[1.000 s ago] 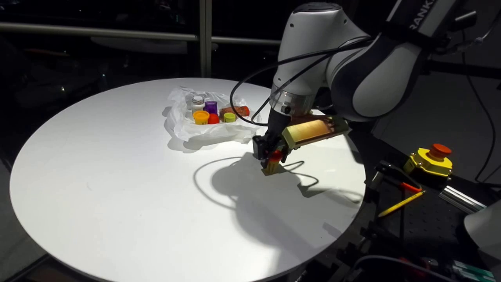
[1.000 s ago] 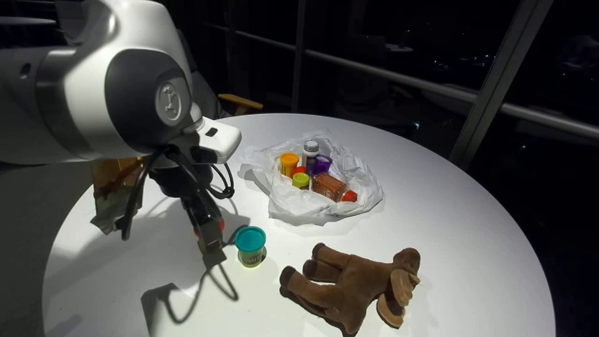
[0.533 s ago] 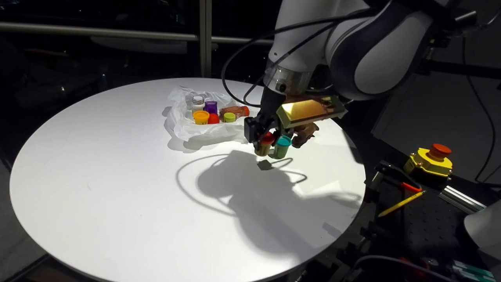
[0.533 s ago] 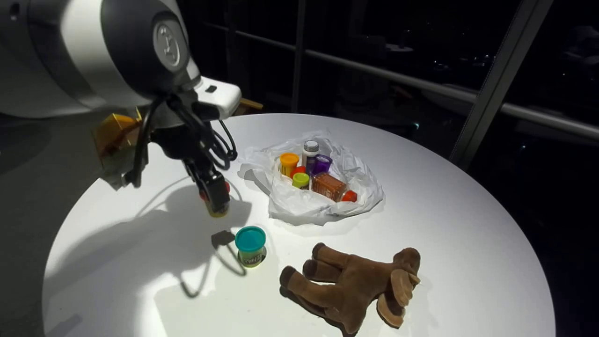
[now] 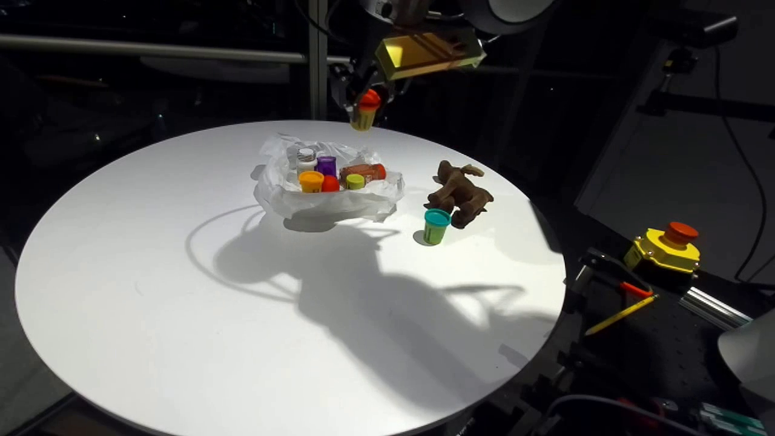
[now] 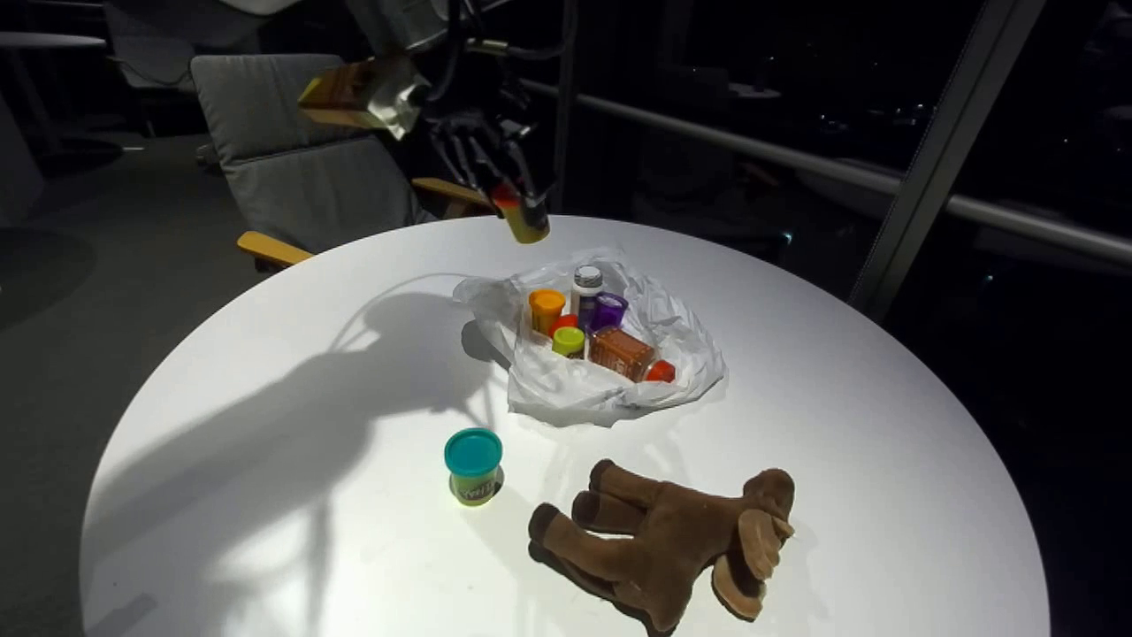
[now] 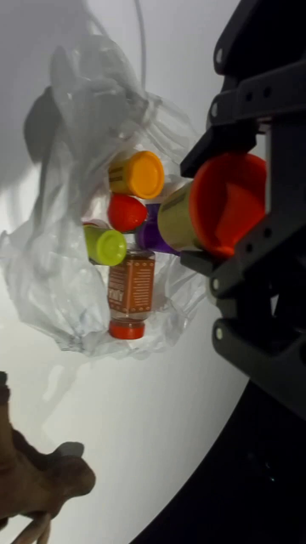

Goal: Place the container, strawberry toy and moose toy inside the white plastic bag

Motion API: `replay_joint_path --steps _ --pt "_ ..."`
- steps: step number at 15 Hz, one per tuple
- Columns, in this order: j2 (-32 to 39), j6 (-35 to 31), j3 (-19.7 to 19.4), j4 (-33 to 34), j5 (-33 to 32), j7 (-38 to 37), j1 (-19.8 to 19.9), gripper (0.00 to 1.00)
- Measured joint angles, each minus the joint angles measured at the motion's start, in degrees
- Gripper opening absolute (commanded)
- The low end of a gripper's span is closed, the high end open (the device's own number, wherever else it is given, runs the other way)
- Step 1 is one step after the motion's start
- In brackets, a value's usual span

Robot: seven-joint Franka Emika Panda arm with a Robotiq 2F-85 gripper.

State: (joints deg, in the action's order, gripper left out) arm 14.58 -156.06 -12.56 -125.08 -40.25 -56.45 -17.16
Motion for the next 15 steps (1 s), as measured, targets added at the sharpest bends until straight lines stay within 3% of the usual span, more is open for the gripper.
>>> replay_joint_path --steps 5,10,13,15 --pt "13.1 -2.0 -0.9 11.6 1.6 -0.2 2.6 0.24" --pt "25.0 -3.0 -0.8 20.8 9.0 1.0 4.7 0.24" --pt "28.3 -3.0 -0.8 24.0 14.2 3.5 4.8 0.75" --pt "28.7 -3.2 -0.8 24.8 16.5 4.9 4.6 0.88"
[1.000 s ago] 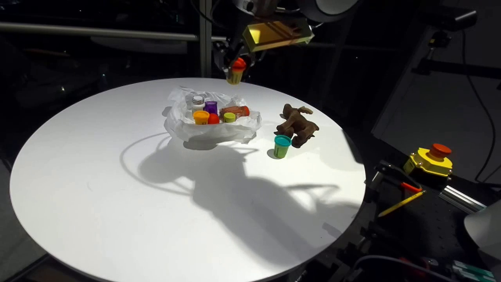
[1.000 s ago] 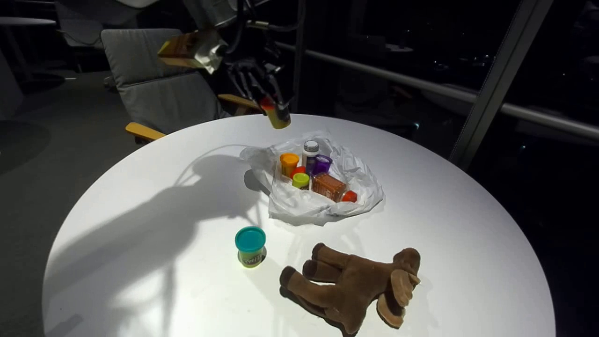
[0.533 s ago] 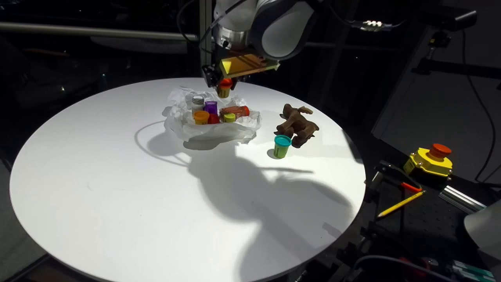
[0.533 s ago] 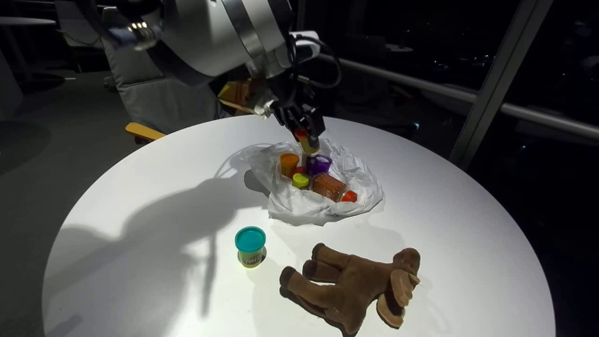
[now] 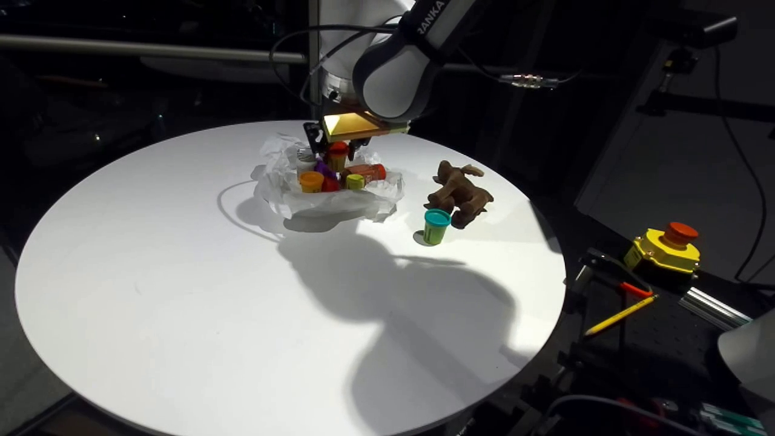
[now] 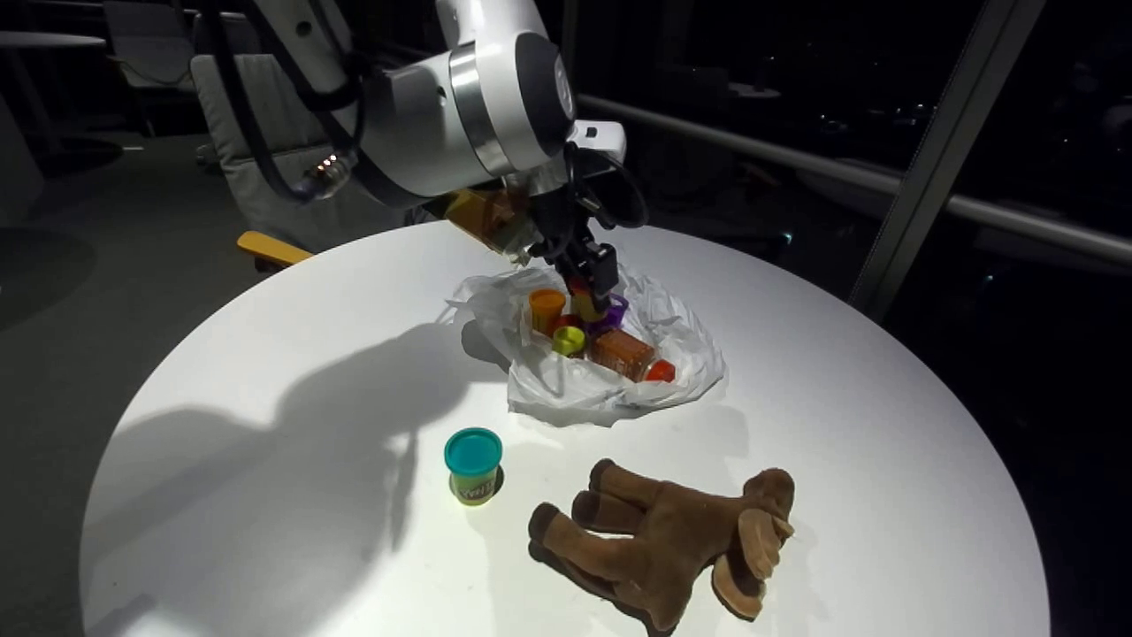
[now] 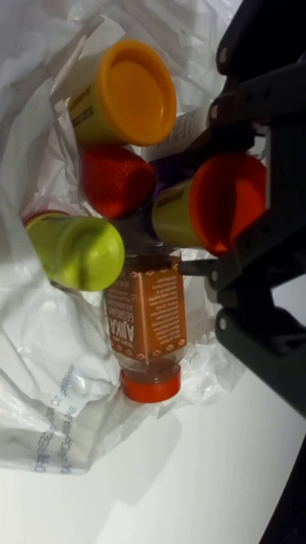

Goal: Place the container, strawberry toy and moose toy inside the white plastic bag

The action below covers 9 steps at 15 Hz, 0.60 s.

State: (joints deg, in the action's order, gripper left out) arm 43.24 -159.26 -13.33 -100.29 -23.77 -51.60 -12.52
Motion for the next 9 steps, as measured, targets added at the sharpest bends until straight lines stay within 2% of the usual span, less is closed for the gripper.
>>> replay_joint_path --steps 1,2,5,9 --pt "-0.1 -0.3 -0.1 0.2 0.8 0.5 -0.1 0.97" --pt "-0.4 -0.7 -0.3 0.2 1.3 0.7 -0.3 1.00" --pt "-3.3 -1.0 -1.8 -1.6 2.0 0.8 -1.9 1.00" --pt "-12.9 0.2 -4.2 -11.8 1.7 0.7 -5.9 1.00"
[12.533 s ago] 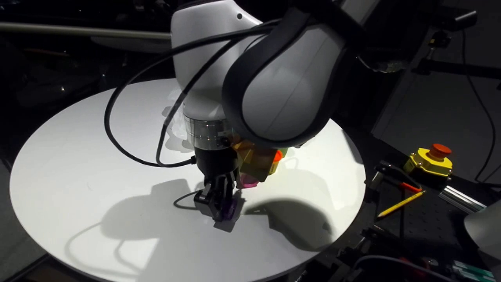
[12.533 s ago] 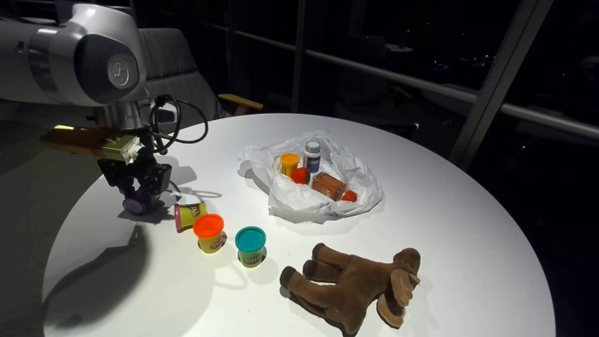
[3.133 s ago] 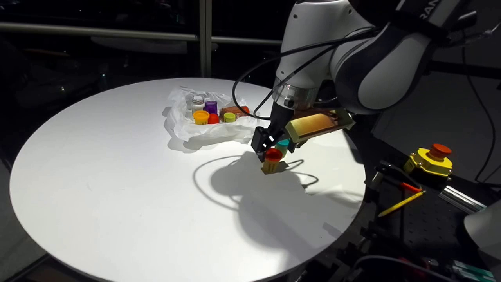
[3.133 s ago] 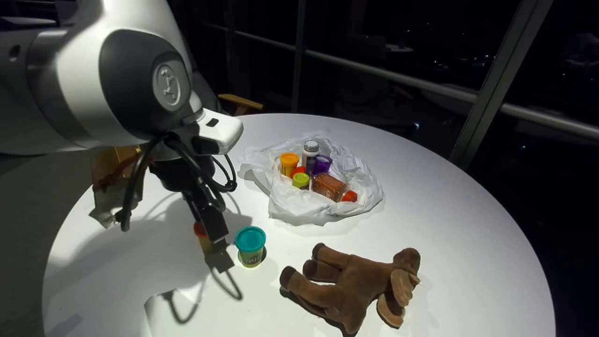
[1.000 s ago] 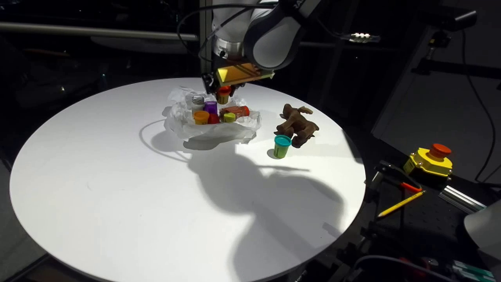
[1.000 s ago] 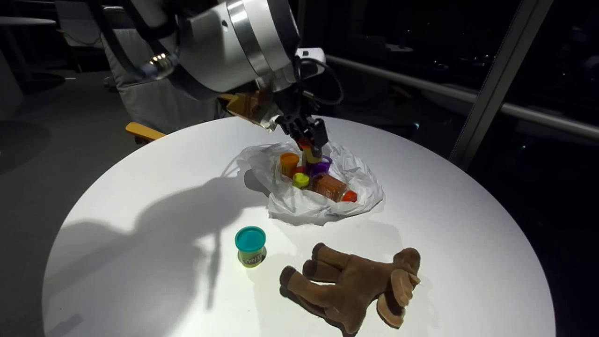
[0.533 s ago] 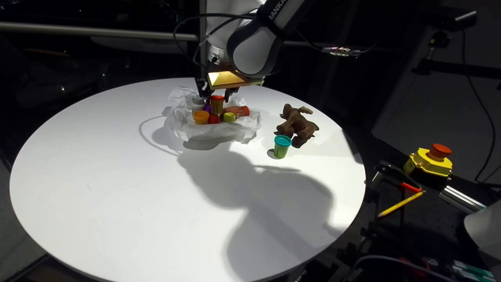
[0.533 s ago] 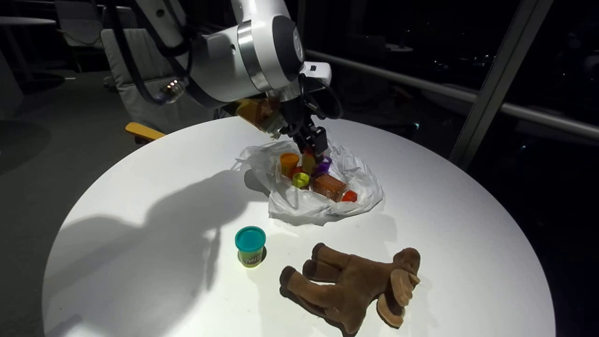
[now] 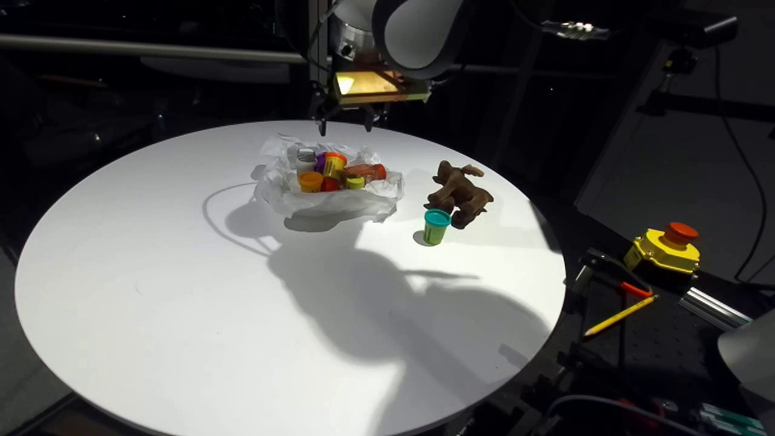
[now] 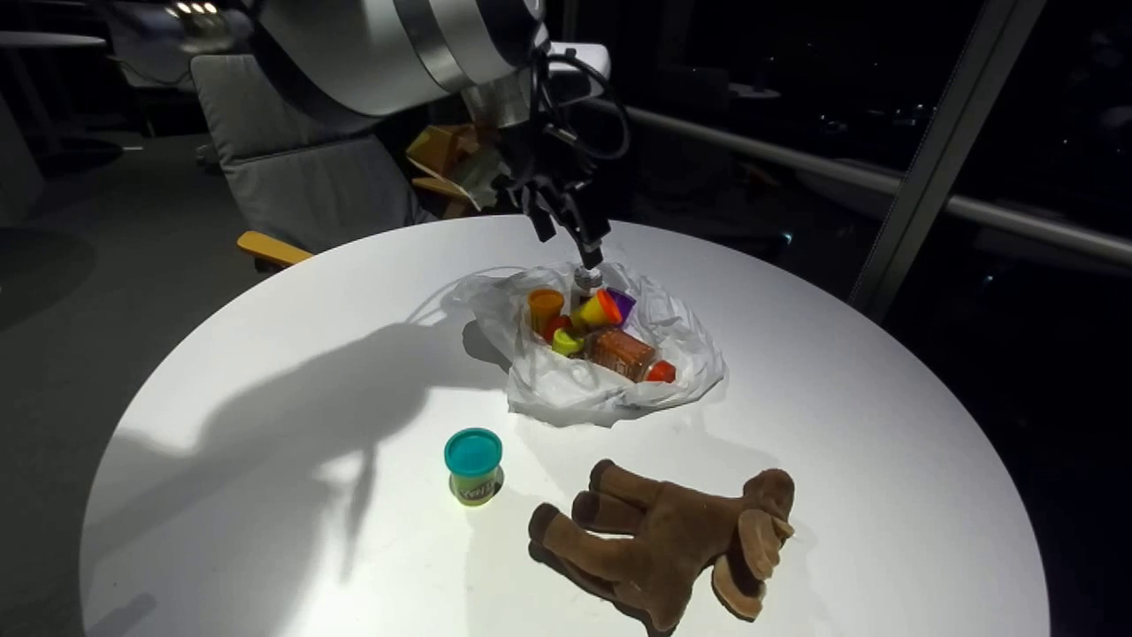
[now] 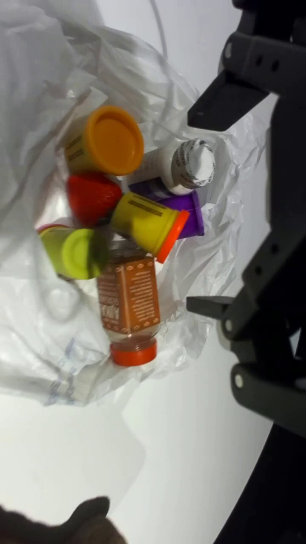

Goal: Place the container, strawberry toy and moose toy inside the white plastic bag

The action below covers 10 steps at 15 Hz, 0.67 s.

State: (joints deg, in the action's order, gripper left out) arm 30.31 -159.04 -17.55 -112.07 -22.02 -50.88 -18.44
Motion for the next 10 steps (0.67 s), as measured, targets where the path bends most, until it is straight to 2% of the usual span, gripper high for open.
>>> replay_joint_path --steps 3,5,10 --pt "-8.5 3.4 -0.3 -9.8 -1.7 -0.5 -2.8 1.00" --pt "-13.6 4.6 0.7 -16.7 -3.5 -0.9 -3.3 1.00" --pt "-20.3 3.5 7.7 -30.7 -2.0 2.0 2.1 1.00"
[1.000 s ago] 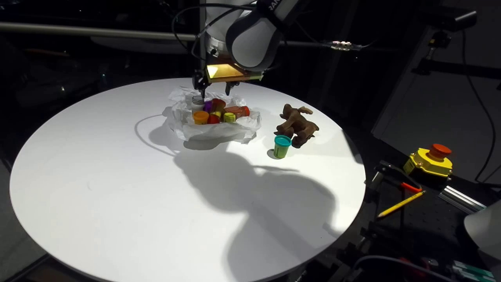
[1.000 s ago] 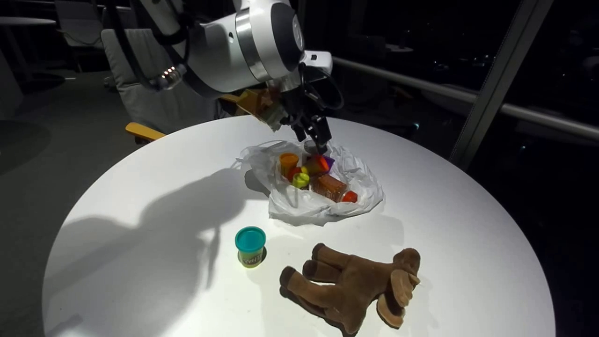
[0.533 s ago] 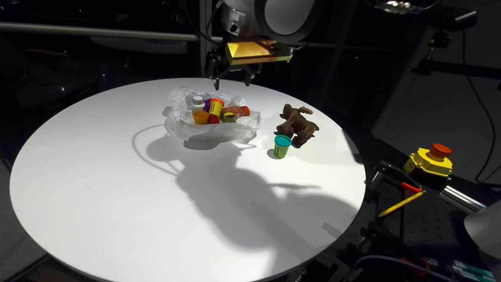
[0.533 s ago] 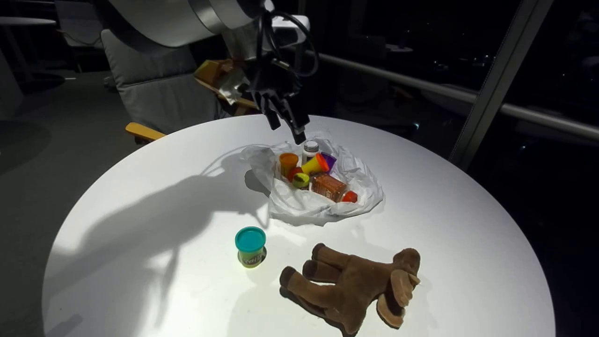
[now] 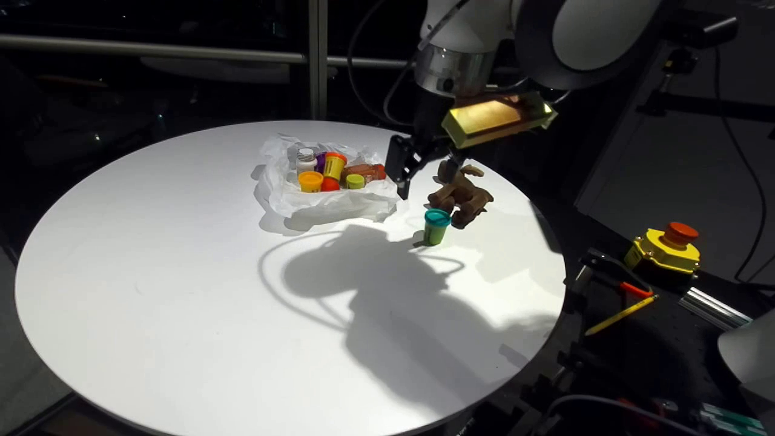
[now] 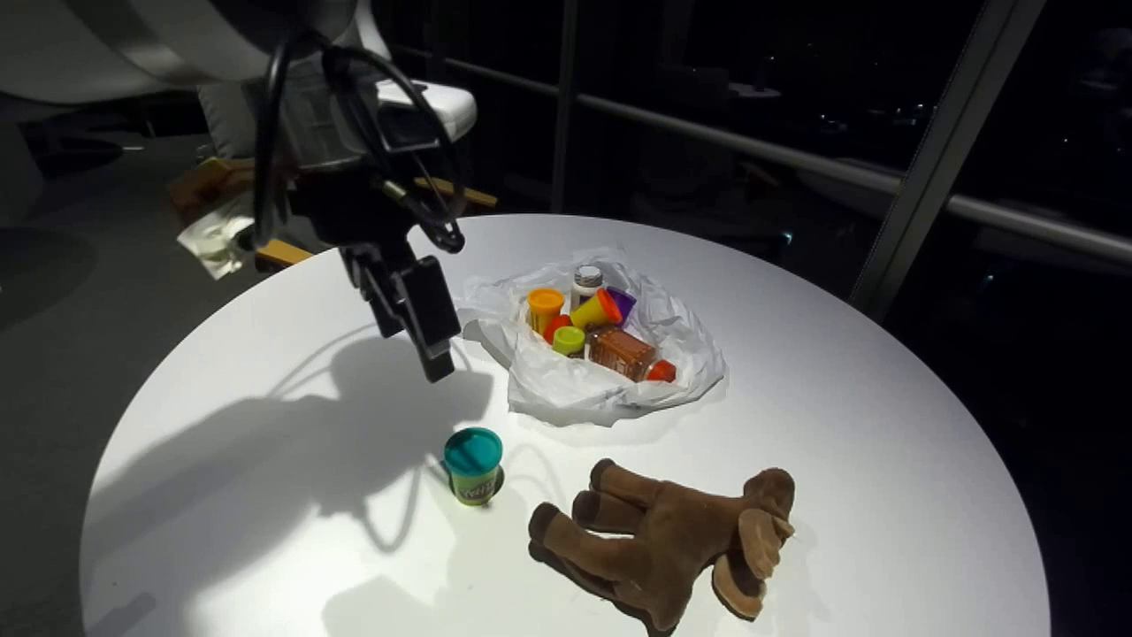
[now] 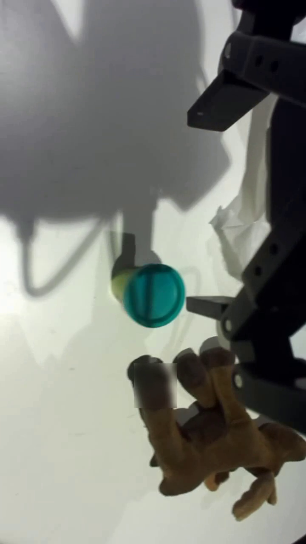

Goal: Place the container, strawberry toy and moose toy inside the white plastic bag

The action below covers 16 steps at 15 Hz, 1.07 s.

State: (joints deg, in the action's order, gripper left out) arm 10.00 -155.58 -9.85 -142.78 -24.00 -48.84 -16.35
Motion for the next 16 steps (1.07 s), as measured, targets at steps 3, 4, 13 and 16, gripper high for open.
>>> replay_joint_path --steps 3,4,13,16 --pt "0.3 -2.0 2.6 -4.0 2.2 3.8 3.4 1.00" --pt "0.7 -2.5 2.9 -4.5 2.3 4.7 4.1 1.00" --pt "6.8 -4.9 2.1 -2.7 5.6 11.0 8.9 1.00" --pt "8.9 -6.4 2.1 -0.9 10.1 14.8 10.0 1.00"
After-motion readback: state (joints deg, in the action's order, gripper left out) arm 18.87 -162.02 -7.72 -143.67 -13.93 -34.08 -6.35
